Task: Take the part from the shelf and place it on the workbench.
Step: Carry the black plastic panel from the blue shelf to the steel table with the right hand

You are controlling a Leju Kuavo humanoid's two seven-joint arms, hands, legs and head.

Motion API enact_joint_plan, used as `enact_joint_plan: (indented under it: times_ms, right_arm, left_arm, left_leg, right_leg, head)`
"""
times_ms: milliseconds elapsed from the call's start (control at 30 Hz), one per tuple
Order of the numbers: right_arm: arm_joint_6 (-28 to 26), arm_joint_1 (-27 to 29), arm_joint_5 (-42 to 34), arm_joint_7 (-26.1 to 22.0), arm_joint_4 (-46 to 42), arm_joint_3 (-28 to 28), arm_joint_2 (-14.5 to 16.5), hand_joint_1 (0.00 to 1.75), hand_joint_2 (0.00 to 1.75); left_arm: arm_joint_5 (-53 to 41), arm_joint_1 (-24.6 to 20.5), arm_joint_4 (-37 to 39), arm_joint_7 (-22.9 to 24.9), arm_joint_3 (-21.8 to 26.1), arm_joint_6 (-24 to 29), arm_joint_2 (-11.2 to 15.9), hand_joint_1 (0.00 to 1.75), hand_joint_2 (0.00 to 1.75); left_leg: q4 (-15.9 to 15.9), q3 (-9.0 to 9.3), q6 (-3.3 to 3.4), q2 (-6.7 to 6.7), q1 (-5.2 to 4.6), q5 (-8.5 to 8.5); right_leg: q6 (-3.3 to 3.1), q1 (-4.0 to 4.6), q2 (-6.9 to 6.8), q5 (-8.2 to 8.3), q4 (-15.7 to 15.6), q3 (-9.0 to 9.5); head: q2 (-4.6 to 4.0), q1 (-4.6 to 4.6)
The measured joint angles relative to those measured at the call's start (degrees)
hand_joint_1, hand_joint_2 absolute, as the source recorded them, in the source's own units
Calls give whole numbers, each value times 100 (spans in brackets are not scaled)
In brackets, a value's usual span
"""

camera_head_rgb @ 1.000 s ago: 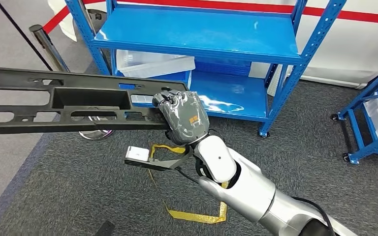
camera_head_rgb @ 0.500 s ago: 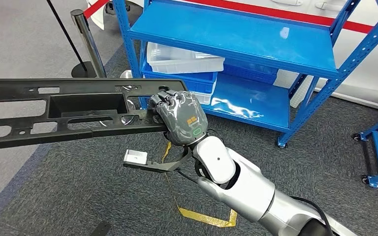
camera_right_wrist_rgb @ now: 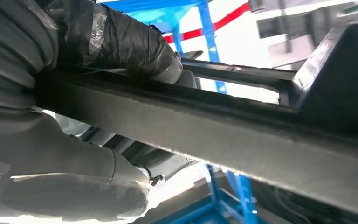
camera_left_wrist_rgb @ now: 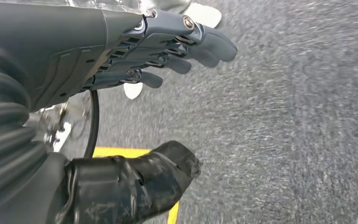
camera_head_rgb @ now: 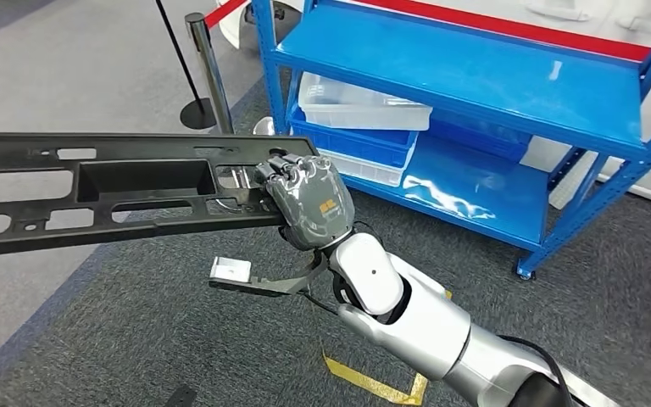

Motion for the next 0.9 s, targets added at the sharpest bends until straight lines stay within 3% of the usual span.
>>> enact_joint_plan:
  times_ms: [33, 67, 133, 200, 233, 333, 400, 500, 533, 567, 633, 700, 767, 833, 900]
  right_arm:
    - [0, 5, 4, -1, 0, 0, -1, 175, 175]
    - [0, 9, 8, -3, 0, 0, -2, 175, 175]
    - [0, 13, 14, -7, 0, 1, -2, 175, 175]
    - [0, 9, 17, -9, -2, 1, -2, 175, 175]
    - [0, 7, 18, -9, -3, 0, -2, 175, 175]
    - [0, 5, 18, -9, -10, 0, -2, 175, 175]
    - [0, 4, 20, -9, -16, 0, -3, 175, 175]
    - [0, 15, 25, -9, -16, 0, -13, 175, 175]
    - [0, 25, 25, -9, -16, 0, -16, 175, 175]
    - [1, 32, 25, -9, -15, 0, -20, 175, 175]
    - [3, 37, 25, -10, -15, 0, -26, 175, 175]
    - [4, 33, 27, -11, -18, 0, -27, 175, 175]
    - [4, 25, 29, -11, -27, 0, -27, 175, 175]
    - [4, 18, 29, -13, -39, 0, -26, 175, 175]
    - [5, 10, 29, -13, -55, 0, -21, 175, 175]
  left_arm:
    - [1, -6, 0, -4, 0, 2, 2, 0, 175]
    - [1, -3, 0, -8, 0, 5, 7, 0, 175]
    - [2, 5, 0, -11, 0, 14, 22, 0, 175]
    - [2, -5, 0, -14, 0, 20, 31, 0, 175]
    - [2, -11, 0, -16, 0, 22, 31, 0, 175]
    - [2, 7, 0, -19, 0, 26, 32, 0, 175]
    - [2, 24, 0, -19, 0, 26, 32, 0, 175]
    - [2, 6, 0, -19, 0, 26, 31, 0, 175]
    - [2, 2, 0, -19, 0, 26, 31, 0, 175]
    - [2, 5, 0, -19, 0, 26, 32, 0, 175]
    - [2, 12, 0, -19, 0, 27, 34, 0, 175]
    - [1, 6, 0, -21, 0, 28, 27, 0, 175]
    - [0, -1, 0, -27, 0, 35, 19, 0, 175]
    - [1, 17, 0, -39, 0, 38, 25, 0, 175]
    - [3, 49, 1, -56, 0, 36, 27, 0, 175]
  left_leg:
    - [226, -94, -22, 23, 15, -62]
    - [243, -84, -37, 42, 26, -23]
    - [-312, 252, -46, 136, 37, 257]
    - [-944, 612, 11, 308, 4, 439]
    - [-1097, 688, 57, 355, -14, 463]
    - [-1152, 672, 193, 239, -33, 492]
    - [-1202, 690, 269, 145, -18, 531]
    - [-1223, 675, 340, -5, -21, 566]
    - [-1220, 663, 349, -68, -29, 572]
    - [-1214, 652, 354, -135, -37, 577]
    - [-1187, 642, 354, -279, -42, 580]
    - [-1145, 615, 335, -418, -39, 583]
    - [-1126, 556, 276, -535, -19, 609]
    - [-1147, 512, 194, -651, 1, 654]
    - [-1054, 444, 133, -513, -10, 594]
  right_leg:
    - [4, -1, -90, -4, 9, -7]
    - [9, -4, -168, -10, 21, -17]
    - [38, -11, -308, -30, 50, -28]
    - [88, 13, -423, -55, 75, -35]
    - [117, 27, -470, -63, 79, -33]
    - [219, 36, -568, -68, 54, -7]
    - [277, 12, -412, -208, 203, -54]
    - [291, -3, -64, -732, 1185, -494]
    - [288, -2, -27, -830, 1492, -641]
    - [281, -2, -10, -827, 1633, -713]
    - [246, -3, 43, -518, 1260, -532]
    - [191, -11, 282, -193, 526, -185]
    - [166, -6, 446, -122, 158, -24]
    - [145, 2, 363, -113, 97, 2]
    - [90, -22, 232, -67, 26, 44]
  head:
    - [0, -1]
    - [0, -2]
    - [0, -3]
    - [0, -1]
    - [0, 3]
    - [0, 6]
    - [0, 12]
    - [0, 24]
    - [0, 25]
    - [0, 24]
    - [0, 24]
    - [0, 22]
    - [0, 24]
    - [0, 29]
    - [0, 6]
